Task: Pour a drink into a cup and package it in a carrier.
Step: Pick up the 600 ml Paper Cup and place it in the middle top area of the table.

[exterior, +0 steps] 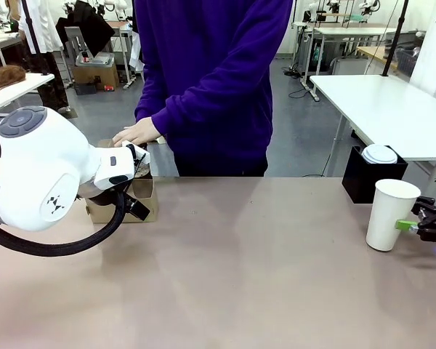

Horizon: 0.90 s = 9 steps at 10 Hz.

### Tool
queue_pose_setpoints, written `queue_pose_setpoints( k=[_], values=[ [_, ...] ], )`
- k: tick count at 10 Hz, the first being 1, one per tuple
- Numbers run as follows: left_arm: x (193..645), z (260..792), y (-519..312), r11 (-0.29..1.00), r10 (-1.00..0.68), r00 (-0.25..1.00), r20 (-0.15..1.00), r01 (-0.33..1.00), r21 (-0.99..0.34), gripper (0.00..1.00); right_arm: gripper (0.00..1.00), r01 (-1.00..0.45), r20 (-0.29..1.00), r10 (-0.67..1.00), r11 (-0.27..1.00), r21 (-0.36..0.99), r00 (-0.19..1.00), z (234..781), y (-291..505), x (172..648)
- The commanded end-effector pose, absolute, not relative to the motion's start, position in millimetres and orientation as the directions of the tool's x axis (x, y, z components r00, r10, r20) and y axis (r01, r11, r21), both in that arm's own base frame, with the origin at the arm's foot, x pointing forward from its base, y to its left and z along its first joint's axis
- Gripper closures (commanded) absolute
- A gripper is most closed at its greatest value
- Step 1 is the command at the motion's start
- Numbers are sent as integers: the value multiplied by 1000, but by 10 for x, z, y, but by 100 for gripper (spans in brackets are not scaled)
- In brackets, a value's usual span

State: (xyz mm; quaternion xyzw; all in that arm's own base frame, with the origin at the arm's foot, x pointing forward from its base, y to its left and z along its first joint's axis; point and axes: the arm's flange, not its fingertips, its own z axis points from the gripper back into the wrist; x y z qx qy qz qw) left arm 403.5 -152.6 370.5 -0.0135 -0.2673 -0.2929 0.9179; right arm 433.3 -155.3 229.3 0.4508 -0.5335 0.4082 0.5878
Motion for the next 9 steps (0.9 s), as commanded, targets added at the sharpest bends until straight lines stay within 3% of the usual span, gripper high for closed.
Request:
queue_pose_setpoints(
  k=[1, 8, 9],
  values=[
    [4034, 3706, -1521, 829, -529, 686, 499, 544, 130, 0, 0, -968, 993, -26, 224, 114, 111, 2316, -1412, 4297],
    [4034, 3706, -1521, 829, -529, 686, 499, 544, 130, 0, 0, -974, 994, -55, 201, 108, 99, 2209, -1125, 4347],
    [4034, 3706, -1521, 829, -529, 686, 499, 544, 130, 0, 20, -967, 991, -55, 221, 129, 119, 2219, -1160, 4359]
  ],
)
